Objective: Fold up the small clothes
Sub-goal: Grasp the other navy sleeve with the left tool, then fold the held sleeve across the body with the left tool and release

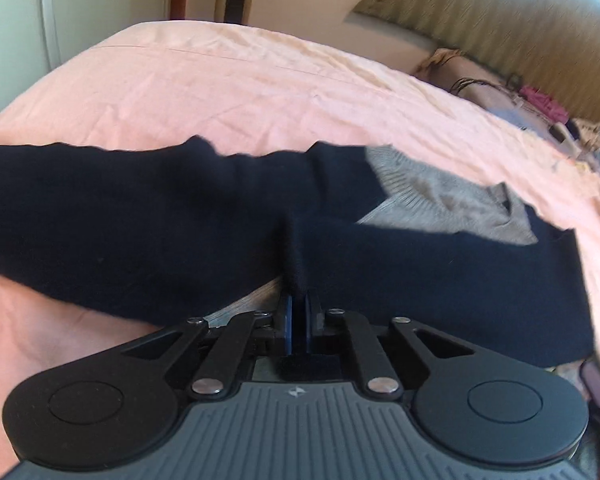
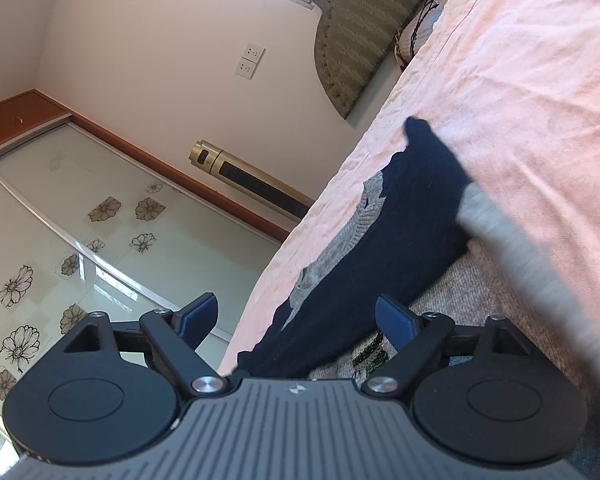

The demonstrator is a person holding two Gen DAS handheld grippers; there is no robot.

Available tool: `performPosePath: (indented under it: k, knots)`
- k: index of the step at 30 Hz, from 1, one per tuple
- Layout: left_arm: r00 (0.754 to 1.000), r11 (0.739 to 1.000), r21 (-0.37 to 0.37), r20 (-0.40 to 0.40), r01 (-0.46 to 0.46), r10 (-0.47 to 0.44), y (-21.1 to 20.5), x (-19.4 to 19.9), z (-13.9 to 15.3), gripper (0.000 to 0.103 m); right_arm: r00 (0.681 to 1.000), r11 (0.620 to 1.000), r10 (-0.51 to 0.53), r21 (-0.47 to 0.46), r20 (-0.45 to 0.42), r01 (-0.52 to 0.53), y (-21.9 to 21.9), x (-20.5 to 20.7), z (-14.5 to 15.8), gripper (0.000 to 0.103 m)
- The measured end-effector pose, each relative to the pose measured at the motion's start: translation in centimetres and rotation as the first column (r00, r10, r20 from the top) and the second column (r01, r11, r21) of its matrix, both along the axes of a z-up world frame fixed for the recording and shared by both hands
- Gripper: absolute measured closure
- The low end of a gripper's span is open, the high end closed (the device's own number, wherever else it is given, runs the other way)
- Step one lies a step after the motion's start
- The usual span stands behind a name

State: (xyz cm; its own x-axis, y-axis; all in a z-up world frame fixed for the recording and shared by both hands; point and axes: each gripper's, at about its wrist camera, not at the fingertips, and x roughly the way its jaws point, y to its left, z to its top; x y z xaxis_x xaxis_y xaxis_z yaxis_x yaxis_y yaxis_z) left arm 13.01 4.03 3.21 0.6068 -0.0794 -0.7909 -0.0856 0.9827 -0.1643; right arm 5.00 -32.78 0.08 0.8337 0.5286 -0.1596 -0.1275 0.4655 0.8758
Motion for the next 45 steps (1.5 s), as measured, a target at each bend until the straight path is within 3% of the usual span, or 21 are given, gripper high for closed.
performPosePath:
  k: [4, 7, 10, 12, 16, 17, 19, 21, 25, 28, 29, 30, 32, 33, 35, 36, 38, 40, 43, 44, 45]
  knots:
    - [0.985, 0.975, 0.222, 0.172, -0.018, -0.021, -2.4, -3.1, 1.7, 0.095, 1.0, 0.999, -0.019, -0.042, 0.005, 0.019, 0.1, -0.5, 0.7, 0.014]
    - [0.956, 0.987, 0.139, 0.266, 0.084, -0.119, -3.3, -4.5, 2.1, 0.094, 0.994, 0.988, -0.007, -0.154, 0.111, 0.024, 0.8, -1.0, 4.2, 0.013]
    - [0.967, 0.985, 0.108, 0.199, 0.138, -0.158, -4.7, -2.7, 0.2, 0.094, 0.988, 0.969, -0.011, -0.244, 0.155, 0.049, 1.4, 2.5, 6.8, 0.0]
    - [0.982, 0.989, 0.066, 0.126, 0.134, -0.142, -4.7, -1.1, -1.6, 0.094, 0.997, 0.951, 0.0, -0.309, 0.074, 0.023, 1.6, 7.0, 6.3, 0.002]
    - [0.974, 0.987, -0.066, 0.186, 0.144, -0.129, -1.8, -1.2, -2.8, 0.094, 0.983, 0.877, -0.12, -0.478, -0.137, 0.041, 0.3, 12.3, 2.6, 0.01]
    - [0.97, 0.984, -0.082, 0.198, 0.158, -0.139, -1.3, -1.4, -3.1, 0.094, 0.99, 0.882, -0.11, -0.468, -0.087, 0.057, -0.7, 12.0, 1.8, 0.016]
    - [0.955, 0.979, -0.066, 0.239, 0.194, -0.173, -1.0, -1.8, -3.6, 0.094, 0.99, 0.948, -0.108, -0.31, -0.091, 0.075, -3.2, 11.9, 0.7, 0.017]
    - [0.957, 0.978, -0.097, 0.248, 0.182, -0.154, -1.1, -1.8, -3.6, 0.094, 0.984, 0.946, -0.143, -0.308, -0.104, 0.105, -3.6, 12.1, 0.2, 0.032]
    - [0.966, 0.982, -0.166, 0.253, 0.093, -0.048, 1.1, -3.7, -2.5, 0.093, 0.984, 0.936, -0.148, -0.335, -0.097, 0.108, -2.9, 12.0, 0.0, 0.031]
    - [0.948, 0.97, -0.24, 0.301, -0.033, 0.107, 6.1, -6.7, -1.2, 0.083, 0.984, 0.944, -0.151, -0.311, -0.093, 0.115, -3.2, 11.9, -0.1, 0.031]
    - [0.93, 0.957, -0.272, 0.314, -0.103, 0.189, 8.4, -7.7, -0.9, 0.068, 0.984, 0.945, -0.151, -0.305, -0.091, 0.116, -3.3, 12.0, 0.0, 0.031]
    - [0.906, 0.935, -0.306, 0.317, -0.182, 0.28, 10.9, -8.5, -0.8, 0.041, 0.985, 0.947, -0.15, -0.3, -0.089, 0.117, -3.4, 12.0, 0.0, 0.03]
    - [0.807, 0.847, -0.366, 0.311, -0.387, 0.503, 16.3, -10.0, -0.8, 0.015, 0.985, 0.95, -0.148, -0.29, -0.084, 0.118, -3.5, 11.9, -0.1, 0.03]
    - [0.747, 0.79, -0.386, 0.296, -0.476, 0.595, 19.0, -10.5, -1.0, 0.015, 0.986, 0.951, -0.147, -0.288, -0.082, 0.118, -3.5, 11.8, -0.1, 0.029]
    - [0.667, 0.668, -0.452, 0.191, -0.592, 0.72, 24.3, -10.6, -2.0, 0.015, 0.987, 0.952, -0.143, -0.283, -0.077, 0.116, -3.5, 11.7, -0.1, 0.028]
    - [0.654, 0.614, -0.51, 0.125, -0.603, 0.746, 26.6, -10.4, -2.9, 0.015, 0.987, 0.954, -0.14, -0.279, -0.073, 0.115, -3.5, 11.7, -0.1, 0.026]
    - [0.642, 0.561, -0.61, 0.109, -0.559, 0.759, 29.6, -10.3, -3.7, 0.013, 0.988, 0.956, -0.139, -0.27, -0.069, 0.115, -3.6, 11.6, -0.1, 0.026]
    - [0.659, 0.558, -0.631, 0.097, -0.539, 0.746, 31.0, -9.1, -3.7, 0.013, 0.989, 0.958, -0.135, -0.262, -0.063, 0.114, -3.7, 11.5, -0.2, 0.024]
    - [0.688, 0.63, -0.57, 0.148, -0.528, 0.71, 31.3, -6.6, -3.6, 0.016, 0.99, 0.959, -0.13, -0.26, -0.058, 0.111, -3.7, 11.5, -0.1, 0.023]
    - [0.696, 0.665, -0.505, 0.163, -0.55, 0.699, 31.0, -5.9, -3.4, 0.049, 0.99, 0.96, -0.129, -0.258, -0.056, 0.11, -3.7, 11.4, -0.1, 0.022]
    - [0.706, 0.683, -0.437, 0.142, -0.585, 0.694, 30.9, -5.0, -3.4, 0.097, 0.99, 0.961, -0.127, -0.255, -0.054, 0.11, -3.8, 11.4, -0.1, 0.021]
